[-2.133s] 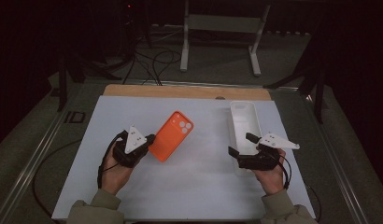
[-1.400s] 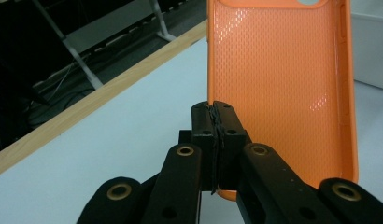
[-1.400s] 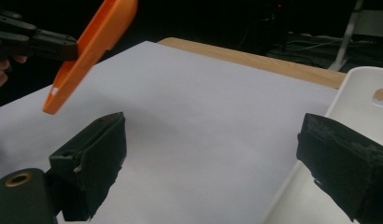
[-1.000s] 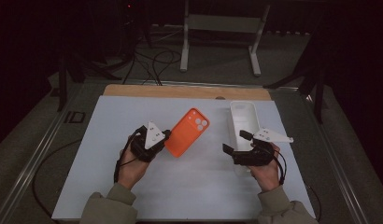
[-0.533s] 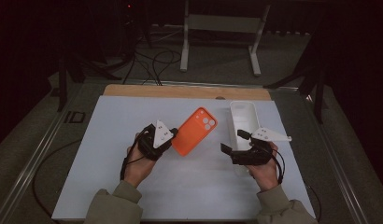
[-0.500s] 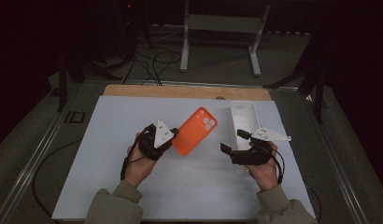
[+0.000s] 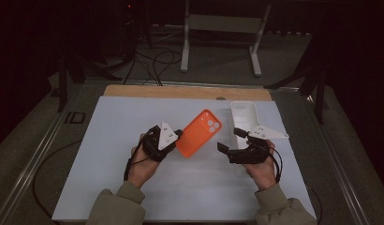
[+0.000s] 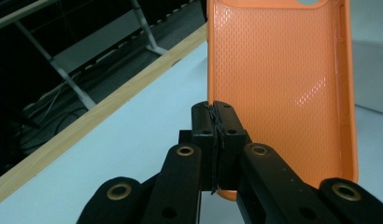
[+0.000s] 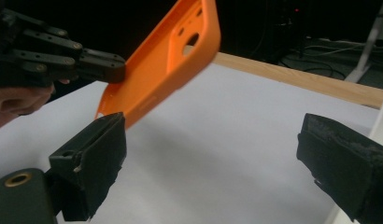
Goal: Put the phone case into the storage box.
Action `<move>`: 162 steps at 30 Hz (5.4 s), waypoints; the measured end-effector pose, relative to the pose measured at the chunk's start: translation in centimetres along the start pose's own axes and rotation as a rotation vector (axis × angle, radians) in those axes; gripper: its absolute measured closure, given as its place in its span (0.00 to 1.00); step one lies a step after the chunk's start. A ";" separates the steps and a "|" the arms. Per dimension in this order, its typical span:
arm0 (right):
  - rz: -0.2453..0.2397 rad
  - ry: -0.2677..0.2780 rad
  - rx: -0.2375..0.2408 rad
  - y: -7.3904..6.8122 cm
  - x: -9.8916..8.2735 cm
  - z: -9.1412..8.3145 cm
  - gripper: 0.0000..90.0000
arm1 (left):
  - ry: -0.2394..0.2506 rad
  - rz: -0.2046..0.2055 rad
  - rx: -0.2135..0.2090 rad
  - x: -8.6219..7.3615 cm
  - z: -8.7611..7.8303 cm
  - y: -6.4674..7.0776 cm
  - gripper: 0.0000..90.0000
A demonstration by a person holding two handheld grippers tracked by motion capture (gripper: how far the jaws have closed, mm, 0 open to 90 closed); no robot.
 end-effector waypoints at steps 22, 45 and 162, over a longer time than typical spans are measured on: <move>0.044 0.019 0.074 -1.0 0.9 1.4 0.09 | 0.023 0.028 -0.020 0.6 0.3 1.3 1.00; 0.177 -0.041 0.182 -2.0 1.5 2.2 0.71 | 0.087 0.053 -0.046 1.2 -0.5 2.6 1.00; -0.048 -0.082 0.486 -5.3 1.4 0.2 0.82 | 0.079 -0.074 -0.744 -0.1 -1.0 4.6 0.95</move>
Point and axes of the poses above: each handheld gripper's, and its own axes: z roughly forward along the jaws, x roughly out of its top, y roughly to its right, the point moved 4 cm from there along z, roughly forward along the jaws, and after that the axes turned 4 degrees about x, right-handed, at the moved point
